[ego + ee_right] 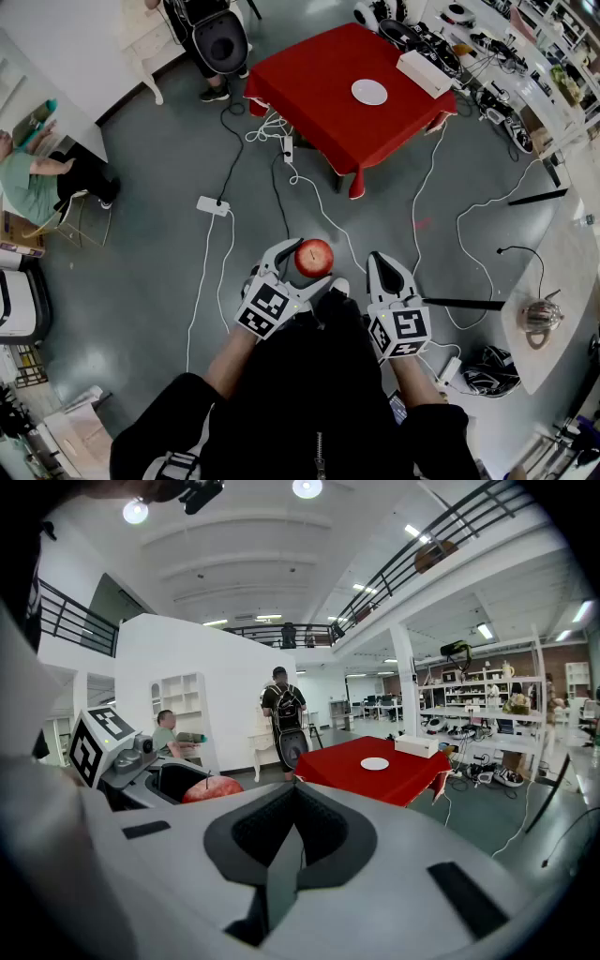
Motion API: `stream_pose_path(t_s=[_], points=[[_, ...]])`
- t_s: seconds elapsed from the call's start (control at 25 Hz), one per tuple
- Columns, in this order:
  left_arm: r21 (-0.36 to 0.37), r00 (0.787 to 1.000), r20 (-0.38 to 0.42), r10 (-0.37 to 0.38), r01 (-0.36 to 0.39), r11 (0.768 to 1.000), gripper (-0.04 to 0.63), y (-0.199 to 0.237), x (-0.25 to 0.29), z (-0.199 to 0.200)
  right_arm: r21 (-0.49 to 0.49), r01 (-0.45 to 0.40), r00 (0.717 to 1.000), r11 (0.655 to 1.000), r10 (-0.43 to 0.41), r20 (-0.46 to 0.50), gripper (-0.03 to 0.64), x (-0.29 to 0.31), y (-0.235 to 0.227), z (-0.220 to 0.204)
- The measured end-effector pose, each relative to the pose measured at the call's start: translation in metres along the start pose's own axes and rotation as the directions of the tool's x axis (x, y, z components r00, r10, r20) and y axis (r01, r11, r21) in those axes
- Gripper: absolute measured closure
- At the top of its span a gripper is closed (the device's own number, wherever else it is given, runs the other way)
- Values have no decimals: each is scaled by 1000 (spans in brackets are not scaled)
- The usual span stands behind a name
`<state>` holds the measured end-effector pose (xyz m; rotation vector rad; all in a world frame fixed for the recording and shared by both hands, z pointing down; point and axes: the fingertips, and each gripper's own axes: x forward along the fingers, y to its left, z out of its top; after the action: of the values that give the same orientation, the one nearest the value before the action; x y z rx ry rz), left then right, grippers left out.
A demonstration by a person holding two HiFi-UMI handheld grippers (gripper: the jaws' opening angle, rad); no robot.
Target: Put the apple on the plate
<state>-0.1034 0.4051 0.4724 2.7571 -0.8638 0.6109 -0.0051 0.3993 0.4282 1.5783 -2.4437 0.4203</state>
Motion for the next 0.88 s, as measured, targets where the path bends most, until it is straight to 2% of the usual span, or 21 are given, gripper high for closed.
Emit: stream_pose_path(t_s=[0.88], points=[[6,999,3,-32,32,999,232,-9,-8,-5,17,-26,999,1000,27,-18,606,-10,18,-11]])
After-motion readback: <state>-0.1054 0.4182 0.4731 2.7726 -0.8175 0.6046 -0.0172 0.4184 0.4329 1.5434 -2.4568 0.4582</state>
